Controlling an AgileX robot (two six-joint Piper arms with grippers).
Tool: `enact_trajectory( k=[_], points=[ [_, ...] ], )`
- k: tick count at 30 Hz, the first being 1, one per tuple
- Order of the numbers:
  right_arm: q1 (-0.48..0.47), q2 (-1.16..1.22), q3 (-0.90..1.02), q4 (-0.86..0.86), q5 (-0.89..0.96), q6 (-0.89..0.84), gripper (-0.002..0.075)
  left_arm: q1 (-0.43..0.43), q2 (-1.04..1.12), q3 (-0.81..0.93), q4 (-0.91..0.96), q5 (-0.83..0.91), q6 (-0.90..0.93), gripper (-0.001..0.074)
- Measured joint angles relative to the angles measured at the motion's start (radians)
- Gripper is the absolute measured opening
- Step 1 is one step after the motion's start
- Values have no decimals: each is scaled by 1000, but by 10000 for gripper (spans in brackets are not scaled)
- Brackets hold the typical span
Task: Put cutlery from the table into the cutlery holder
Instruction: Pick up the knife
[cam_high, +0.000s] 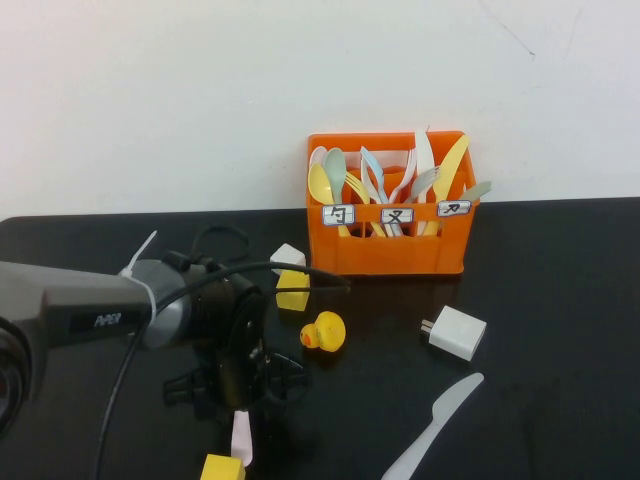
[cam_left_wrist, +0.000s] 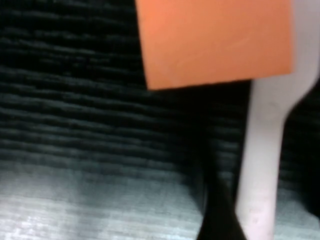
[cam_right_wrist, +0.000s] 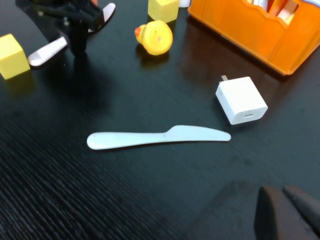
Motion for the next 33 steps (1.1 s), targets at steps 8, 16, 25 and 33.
enact_trajectory(
  k=[8, 16, 25, 33],
  points=[
    [0, 0, 0, 0, 0, 0, -2, 0, 18, -17, 7, 8, -11, 385],
    [0, 0, 0, 0, 2, 0, -2, 0, 26, -23, 2, 16, -11, 284],
    [0, 0, 0, 0, 2, 0, -2, 2, 28, -25, -1, 27, -15, 121],
    [0, 0, 0, 4, 0, 0, -2, 2, 32, -48, -1, 53, -15, 121]
  ],
)
